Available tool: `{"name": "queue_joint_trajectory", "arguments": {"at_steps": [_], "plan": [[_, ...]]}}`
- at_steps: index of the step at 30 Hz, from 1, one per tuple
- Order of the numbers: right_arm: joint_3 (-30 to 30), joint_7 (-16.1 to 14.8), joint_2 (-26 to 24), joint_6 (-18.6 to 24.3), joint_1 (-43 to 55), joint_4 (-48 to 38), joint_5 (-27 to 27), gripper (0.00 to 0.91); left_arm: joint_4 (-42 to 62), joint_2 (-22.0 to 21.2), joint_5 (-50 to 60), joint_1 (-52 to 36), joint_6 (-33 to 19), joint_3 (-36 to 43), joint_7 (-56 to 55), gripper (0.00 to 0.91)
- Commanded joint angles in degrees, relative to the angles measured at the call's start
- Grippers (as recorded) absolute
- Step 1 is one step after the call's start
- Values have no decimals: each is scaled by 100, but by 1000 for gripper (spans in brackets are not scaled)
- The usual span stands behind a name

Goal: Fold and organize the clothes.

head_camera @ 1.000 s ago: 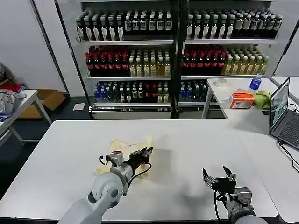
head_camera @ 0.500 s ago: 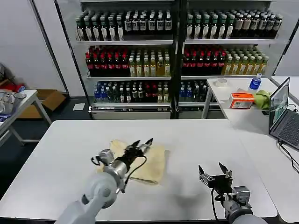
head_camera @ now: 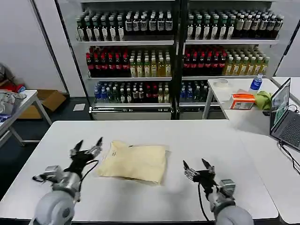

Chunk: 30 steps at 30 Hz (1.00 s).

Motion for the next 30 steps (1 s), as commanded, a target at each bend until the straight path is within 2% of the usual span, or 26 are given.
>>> {"name": "queue_joint_trajectory", "arguments": {"at_steps": [1,8,17,25,27,28,29,30], "plan": [[-935,220,729,-331,1550,-1194,2179,907,-440,-231,549,1488,-312,-1611,80,907],[-962,299,1130,-404,2174,-2059,2751,907,-533,-335,550,1511,-310,-1591,87,907],[-935,260,1302,-404,2296,-2583,2884,907,-565,-357,540,1532,-288,-1590,92,907],[-1030,328,1474,-426,2237,-2643,2914,907,-628,-349,480,1536,-261,-1609,98,907],[-1028,353,1475,-417,2234,-2646,2933,705,-640,-351,469,1544,-252,-1605,103,907],[-1026,361,1466,-408,2236,-2651,2946,423,-640,-353,471,1547,-251,-1600,106,907],[-1021,357,1450,-391,2232,-2651,2966,262,-640,-355,470,1547,-249,-1596,107,907],[-1017,359,1439,-379,2226,-2644,2983,30,-638,-362,469,1547,-248,-1591,110,907]]}}
